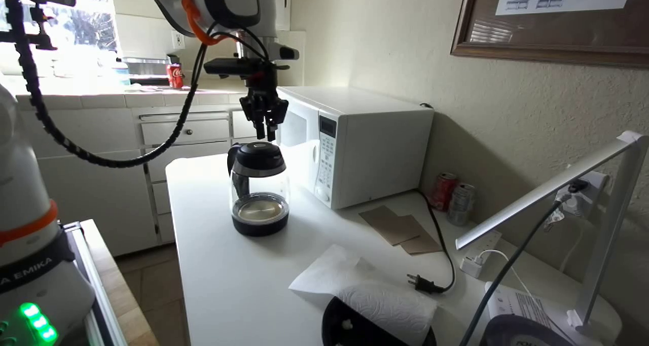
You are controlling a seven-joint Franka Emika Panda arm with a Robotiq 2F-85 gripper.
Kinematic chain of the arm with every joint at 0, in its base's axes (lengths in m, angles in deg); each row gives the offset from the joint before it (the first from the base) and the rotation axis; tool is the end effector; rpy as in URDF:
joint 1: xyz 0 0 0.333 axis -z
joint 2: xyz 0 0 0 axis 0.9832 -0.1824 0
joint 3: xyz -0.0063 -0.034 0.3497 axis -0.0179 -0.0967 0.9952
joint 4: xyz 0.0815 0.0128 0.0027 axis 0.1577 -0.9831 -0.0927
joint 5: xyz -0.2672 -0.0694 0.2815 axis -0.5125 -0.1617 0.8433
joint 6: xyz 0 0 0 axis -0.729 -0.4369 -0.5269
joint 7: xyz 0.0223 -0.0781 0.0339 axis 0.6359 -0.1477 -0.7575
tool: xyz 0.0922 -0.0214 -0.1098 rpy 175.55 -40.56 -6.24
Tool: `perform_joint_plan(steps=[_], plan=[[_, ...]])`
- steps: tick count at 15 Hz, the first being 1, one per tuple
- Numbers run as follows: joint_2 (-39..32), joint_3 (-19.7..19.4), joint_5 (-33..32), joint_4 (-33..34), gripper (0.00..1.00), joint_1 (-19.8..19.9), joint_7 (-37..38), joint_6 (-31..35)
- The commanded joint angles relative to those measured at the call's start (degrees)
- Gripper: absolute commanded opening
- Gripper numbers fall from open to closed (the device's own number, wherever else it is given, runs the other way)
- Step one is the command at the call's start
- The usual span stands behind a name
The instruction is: Open the lid of the kettle by pressing on the button at the center of the lid
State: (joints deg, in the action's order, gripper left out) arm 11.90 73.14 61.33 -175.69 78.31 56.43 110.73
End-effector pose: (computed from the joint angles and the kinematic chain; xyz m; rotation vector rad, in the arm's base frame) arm 0.4219 0.0214 0.3805 3.0139 0.2895 0.0697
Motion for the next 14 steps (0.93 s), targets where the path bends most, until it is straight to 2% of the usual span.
perform_joint_plan(steps=[1, 3, 14], plan=[[-2.16, -0.96, 1.76, -0.35, 0.04, -0.65, -1.48, 3.66], [-2.72, -1.16, 2.56, -0.37, 0.00, -0.85, -1.98, 4.50], [-3.49, -1.74, 8.97, 0.32, 0.00, -2.06, -6.02, 2.82]])
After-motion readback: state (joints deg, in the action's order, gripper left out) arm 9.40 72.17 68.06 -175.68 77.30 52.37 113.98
